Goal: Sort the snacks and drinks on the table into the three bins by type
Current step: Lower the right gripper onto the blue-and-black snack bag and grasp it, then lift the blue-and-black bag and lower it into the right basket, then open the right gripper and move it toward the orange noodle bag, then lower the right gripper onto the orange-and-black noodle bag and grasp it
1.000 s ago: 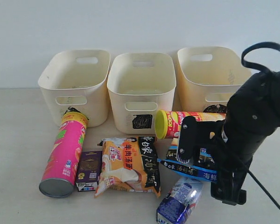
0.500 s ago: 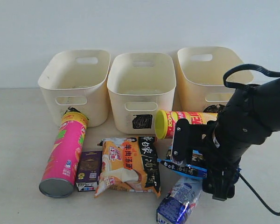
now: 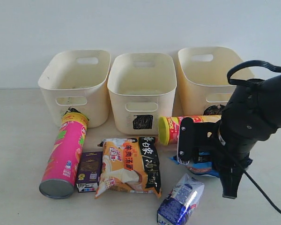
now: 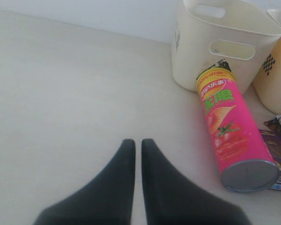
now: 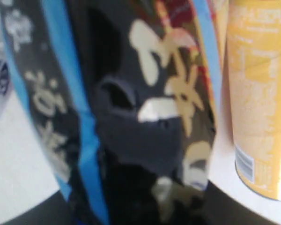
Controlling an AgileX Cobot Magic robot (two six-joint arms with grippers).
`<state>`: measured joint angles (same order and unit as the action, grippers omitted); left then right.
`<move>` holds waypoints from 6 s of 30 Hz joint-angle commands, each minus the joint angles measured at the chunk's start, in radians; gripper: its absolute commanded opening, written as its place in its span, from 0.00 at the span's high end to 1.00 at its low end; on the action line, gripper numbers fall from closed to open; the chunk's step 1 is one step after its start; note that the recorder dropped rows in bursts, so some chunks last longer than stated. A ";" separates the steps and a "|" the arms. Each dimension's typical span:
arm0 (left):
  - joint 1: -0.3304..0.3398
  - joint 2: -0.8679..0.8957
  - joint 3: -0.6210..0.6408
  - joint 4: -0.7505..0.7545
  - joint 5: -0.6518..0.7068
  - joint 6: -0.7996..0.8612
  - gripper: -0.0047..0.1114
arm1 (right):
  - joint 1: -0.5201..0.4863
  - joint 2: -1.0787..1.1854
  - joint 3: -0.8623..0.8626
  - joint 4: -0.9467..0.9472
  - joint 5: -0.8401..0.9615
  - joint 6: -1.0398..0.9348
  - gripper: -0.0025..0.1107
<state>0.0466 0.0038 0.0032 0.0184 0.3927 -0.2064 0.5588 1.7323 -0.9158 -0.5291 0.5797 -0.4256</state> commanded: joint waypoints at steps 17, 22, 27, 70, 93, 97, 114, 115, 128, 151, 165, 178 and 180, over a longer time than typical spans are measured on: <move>0.003 -0.004 -0.003 -0.007 -0.003 -0.008 0.92 | -0.001 -0.319 0.006 0.180 0.170 -0.263 0.98; 0.003 -0.004 -0.003 -0.007 -0.003 -0.008 0.92 | -0.001 -0.334 0.006 0.142 0.173 -0.231 0.98; 0.003 -0.004 -0.003 -0.007 -0.003 -0.008 0.92 | -0.001 -0.349 0.006 -0.004 0.162 -0.104 0.98; 0.003 -0.004 -0.003 -0.007 -0.005 -0.008 0.92 | -0.415 0.329 -1.076 0.714 0.239 0.199 0.98; 0.003 -0.004 -0.003 -0.007 -0.005 -0.008 0.92 | -0.450 0.479 -1.143 0.829 0.210 0.232 0.25; 0.003 -0.004 -0.003 -0.007 -0.003 -0.008 0.92 | -0.450 0.468 -1.143 0.819 0.210 0.232 0.25; 0.003 -0.004 -0.003 -0.007 -0.005 -0.008 0.92 | -0.448 0.319 -1.143 0.748 0.469 0.188 0.98; 0.003 -0.004 -0.003 -0.007 -0.005 -0.008 0.92 | -0.448 0.318 -1.143 0.748 0.483 0.188 0.98; 0.003 -0.004 -0.003 -0.007 -0.005 -0.008 0.92 | -0.314 0.268 -1.137 0.646 0.593 0.186 0.98; 0.003 -0.004 -0.003 -0.007 -0.003 -0.008 0.92 | -0.190 -0.056 -0.529 0.708 0.320 0.048 0.98; 0.003 -0.004 -0.003 -0.007 -0.003 -0.008 0.92 | 0.003 -0.022 -0.350 0.875 0.226 0.022 0.98; 0.003 -0.004 -0.003 -0.007 -0.003 -0.008 0.92 | 0.003 0.123 -0.354 0.966 0.109 0.027 0.14; 0.003 -0.004 -0.003 -0.007 -0.003 -0.008 0.92 | 0.003 0.136 -0.358 0.966 0.067 0.038 0.15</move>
<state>0.0466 0.0038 0.0032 0.0184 0.3927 -0.2064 0.5594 1.8555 -1.2675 0.4319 0.7035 -0.4035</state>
